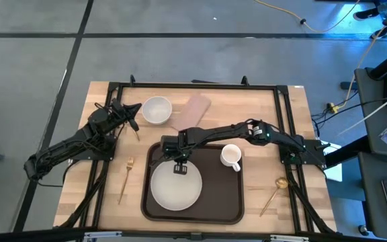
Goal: Set up tray
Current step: Put the white plate to the left of the white mug on the brown serving tray, then put the white bowl on top of the white plate on the brown serving tray
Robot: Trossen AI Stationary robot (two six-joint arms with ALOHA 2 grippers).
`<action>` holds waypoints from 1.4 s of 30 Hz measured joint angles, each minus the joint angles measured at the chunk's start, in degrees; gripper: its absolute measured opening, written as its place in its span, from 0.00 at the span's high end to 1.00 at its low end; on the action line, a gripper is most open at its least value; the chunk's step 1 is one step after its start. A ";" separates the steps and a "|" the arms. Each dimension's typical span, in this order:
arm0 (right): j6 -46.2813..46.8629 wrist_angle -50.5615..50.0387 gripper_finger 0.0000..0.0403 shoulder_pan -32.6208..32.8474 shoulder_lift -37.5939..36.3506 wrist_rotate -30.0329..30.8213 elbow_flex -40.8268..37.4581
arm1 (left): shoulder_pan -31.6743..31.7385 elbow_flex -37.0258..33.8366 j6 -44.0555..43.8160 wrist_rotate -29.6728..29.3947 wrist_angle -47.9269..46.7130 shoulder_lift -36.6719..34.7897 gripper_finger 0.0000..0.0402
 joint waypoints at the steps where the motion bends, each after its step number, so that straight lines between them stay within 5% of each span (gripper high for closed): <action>1: 0.00 -0.06 0.96 0.00 0.00 0.12 -0.03 | 0.00 -0.02 0.00 0.01 0.00 0.00 0.99; 13: -0.17 -4.15 0.74 -0.52 0.15 0.75 1.88 | 0.00 0.00 -0.02 -0.01 0.00 0.00 0.99; 20: -1.62 -12.29 0.73 -2.96 -2.23 1.08 11.71 | 0.00 0.00 -1.88 0.01 0.55 -0.02 0.99; 28: 5.39 -13.98 0.73 -5.44 -14.73 1.72 11.82 | -0.04 -0.02 -8.63 0.57 0.52 -0.02 0.99; 31: 5.56 -17.51 0.73 -4.72 -19.65 8.66 11.00 | -0.04 -0.01 -8.96 0.91 1.57 0.19 0.99; 35: 7.92 -26.07 0.73 -1.25 -25.86 28.45 8.29 | -0.09 0.25 -10.26 4.87 2.28 0.25 0.95; 39: 20.25 -34.03 0.73 2.17 -34.08 49.17 0.14 | -0.09 1.27 -16.87 10.50 2.08 1.94 0.81; 42: 29.55 -37.24 0.73 3.71 -41.62 54.90 -9.25 | -0.09 2.17 -20.24 12.80 1.41 3.98 0.70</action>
